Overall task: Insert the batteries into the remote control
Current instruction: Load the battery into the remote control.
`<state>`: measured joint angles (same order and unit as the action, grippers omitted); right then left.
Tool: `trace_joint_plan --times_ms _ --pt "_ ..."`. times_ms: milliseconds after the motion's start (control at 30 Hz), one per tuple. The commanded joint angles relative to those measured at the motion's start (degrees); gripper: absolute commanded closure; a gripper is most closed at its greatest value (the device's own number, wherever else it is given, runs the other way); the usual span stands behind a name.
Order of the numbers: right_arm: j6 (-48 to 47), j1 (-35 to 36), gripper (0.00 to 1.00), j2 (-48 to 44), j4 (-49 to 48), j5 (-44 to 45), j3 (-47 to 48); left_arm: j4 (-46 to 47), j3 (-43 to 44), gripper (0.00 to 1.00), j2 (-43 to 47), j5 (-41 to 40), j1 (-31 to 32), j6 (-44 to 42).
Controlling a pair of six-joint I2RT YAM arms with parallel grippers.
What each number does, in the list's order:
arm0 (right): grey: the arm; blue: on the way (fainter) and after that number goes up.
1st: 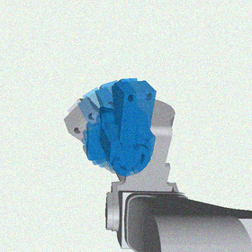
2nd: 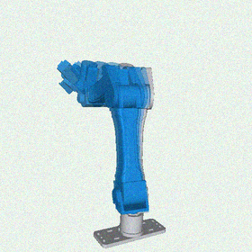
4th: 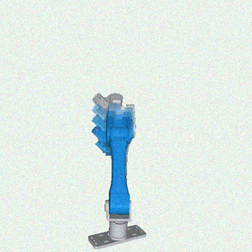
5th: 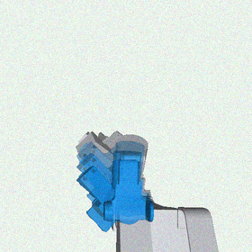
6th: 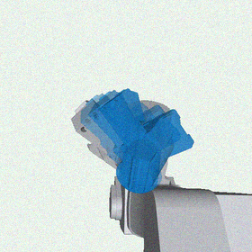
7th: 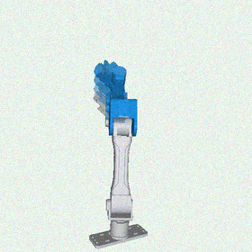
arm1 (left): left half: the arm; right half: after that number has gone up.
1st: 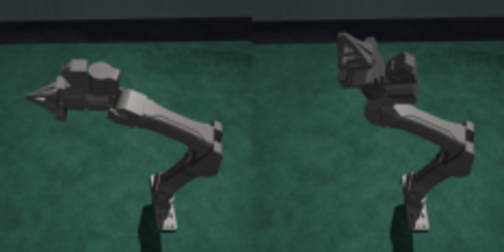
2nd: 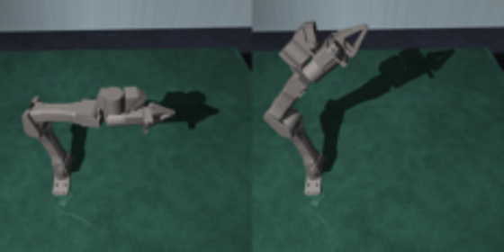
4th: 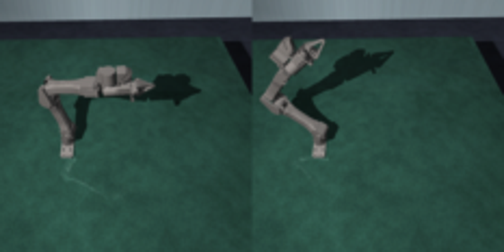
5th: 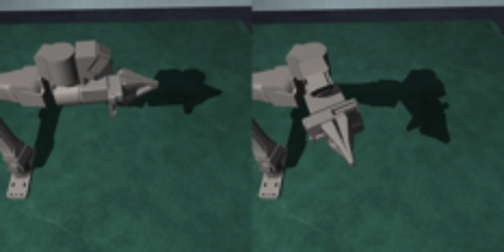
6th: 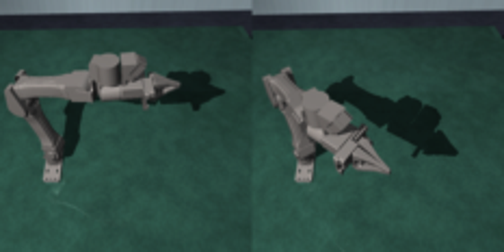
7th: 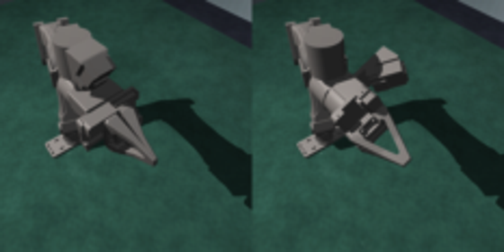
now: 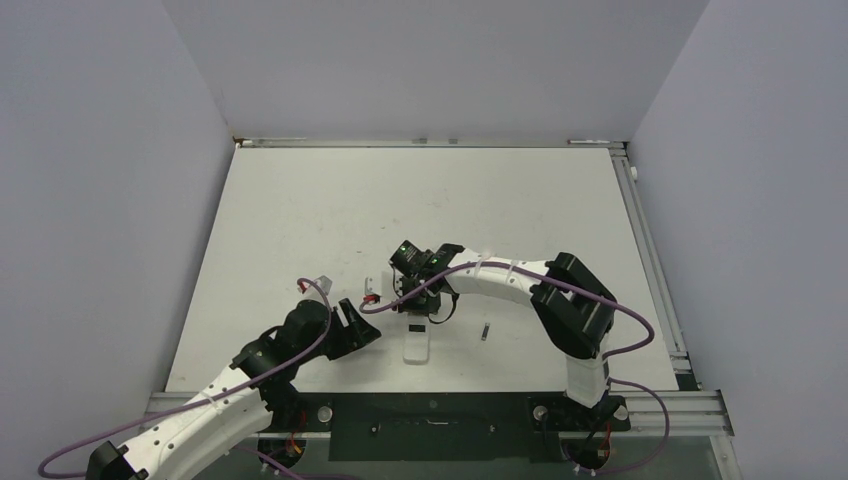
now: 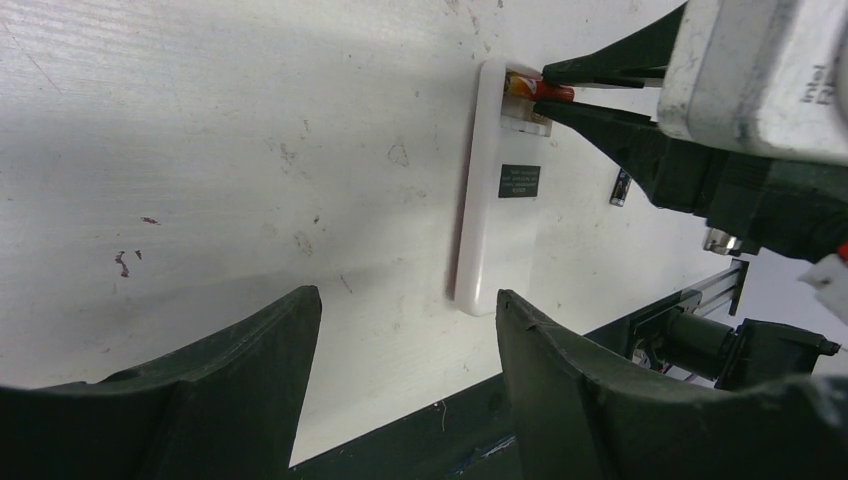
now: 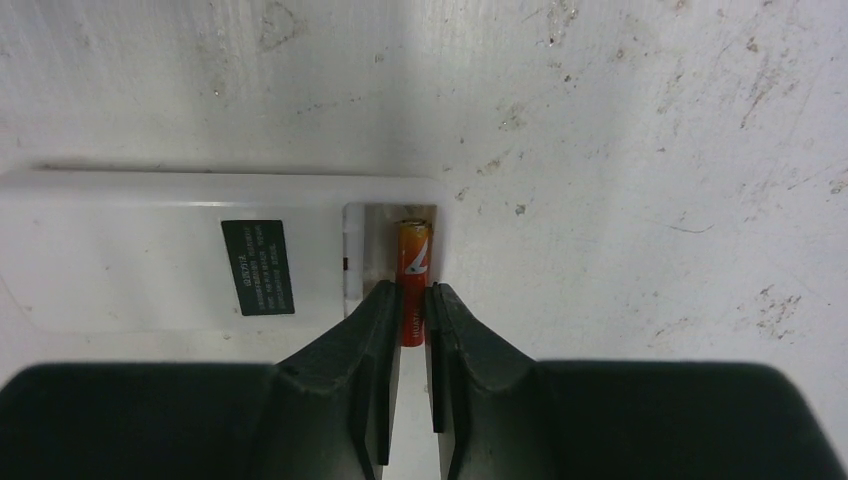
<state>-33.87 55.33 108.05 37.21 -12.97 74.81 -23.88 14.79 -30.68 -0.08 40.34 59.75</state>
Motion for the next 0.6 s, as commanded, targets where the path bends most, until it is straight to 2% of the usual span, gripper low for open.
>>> trace_joint_plan --times_ms 0,433,567 --pt "-0.6 0.7 0.84 1.0 0.1 -1.1 2.4 1.1 0.2 0.38 -0.1 0.1 -0.4 1.3" --pt "-0.6 0.7 0.82 1.4 -0.1 -0.9 3.0 1.6 0.0 0.38 -0.6 0.1 -0.7 1.2" --pt "-0.6 0.7 0.88 1.4 -0.4 -0.6 3.1 1.9 0.1 0.38 -1.0 0.1 -0.7 1.2"
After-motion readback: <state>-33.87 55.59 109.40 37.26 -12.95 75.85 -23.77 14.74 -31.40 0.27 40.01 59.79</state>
